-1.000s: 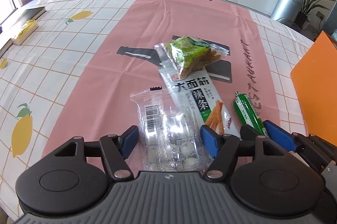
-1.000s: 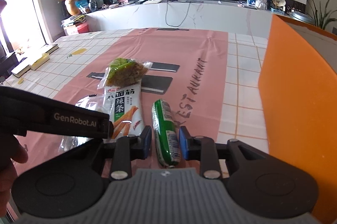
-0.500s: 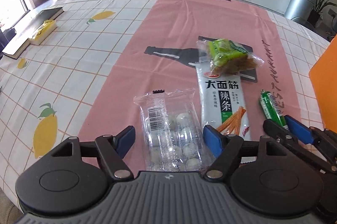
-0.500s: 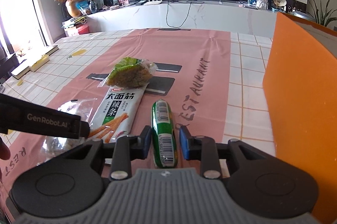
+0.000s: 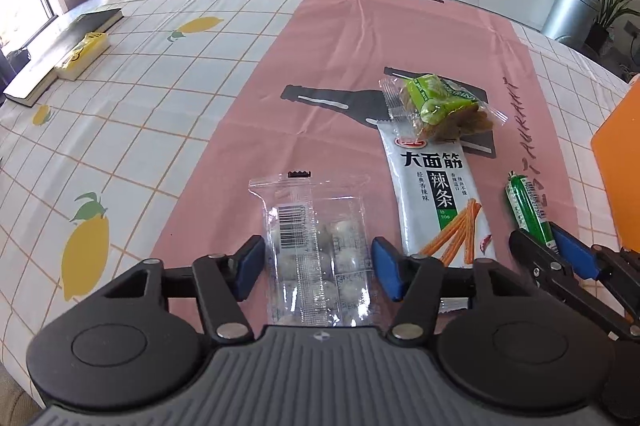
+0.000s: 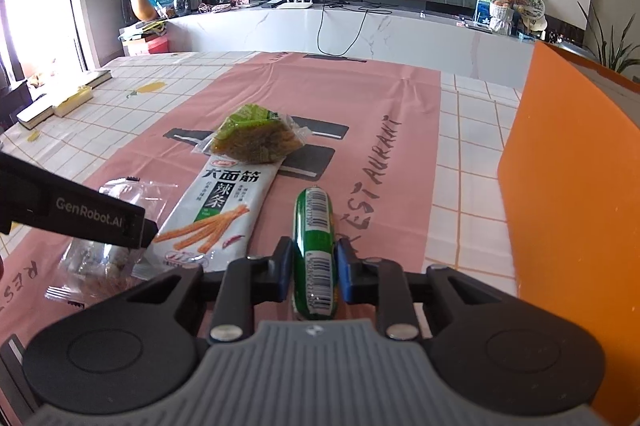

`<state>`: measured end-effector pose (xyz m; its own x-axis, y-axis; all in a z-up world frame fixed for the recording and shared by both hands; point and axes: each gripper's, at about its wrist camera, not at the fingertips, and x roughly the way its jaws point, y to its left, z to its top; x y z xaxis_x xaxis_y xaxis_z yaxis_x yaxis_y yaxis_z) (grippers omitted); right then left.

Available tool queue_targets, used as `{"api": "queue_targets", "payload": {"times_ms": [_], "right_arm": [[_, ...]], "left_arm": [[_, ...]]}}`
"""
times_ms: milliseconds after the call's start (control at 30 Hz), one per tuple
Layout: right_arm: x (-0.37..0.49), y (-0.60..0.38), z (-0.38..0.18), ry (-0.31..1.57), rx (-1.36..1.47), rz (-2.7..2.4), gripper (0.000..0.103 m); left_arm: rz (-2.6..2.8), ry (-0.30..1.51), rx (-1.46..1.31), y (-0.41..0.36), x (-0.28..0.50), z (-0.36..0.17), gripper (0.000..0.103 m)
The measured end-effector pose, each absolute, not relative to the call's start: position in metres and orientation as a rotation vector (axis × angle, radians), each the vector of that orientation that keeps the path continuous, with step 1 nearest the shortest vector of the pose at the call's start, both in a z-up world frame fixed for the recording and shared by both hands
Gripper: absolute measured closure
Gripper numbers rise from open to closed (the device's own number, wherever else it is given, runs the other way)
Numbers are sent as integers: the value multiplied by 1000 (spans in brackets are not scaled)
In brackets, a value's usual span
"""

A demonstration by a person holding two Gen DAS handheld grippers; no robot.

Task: Organize snacks
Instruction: 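Lift the clear ball bag with the left tool while the right carries the green tube boxward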

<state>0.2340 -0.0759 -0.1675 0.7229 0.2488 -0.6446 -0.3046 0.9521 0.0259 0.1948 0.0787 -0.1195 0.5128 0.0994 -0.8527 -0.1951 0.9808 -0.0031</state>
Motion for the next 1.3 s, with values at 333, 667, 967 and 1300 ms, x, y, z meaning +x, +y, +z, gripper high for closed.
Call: {"api": "queue_targets", "payload": {"times_ms": [333, 667, 967, 1300], "right_arm": [[227, -79, -156, 700, -86, 299, 84], [197, -83, -115, 674, -73, 299, 84], [154, -114, -60, 599, -37, 281, 84], [117, -203, -19, 583, -17, 161, 84]], "left_arm": [[164, 968, -122, 85, 180, -99, 45], [126, 943, -132, 73, 153, -55, 45], [-13, 866, -148, 32, 129, -6, 45], [-230, 821, -132, -50, 120, 28, 45]]}}
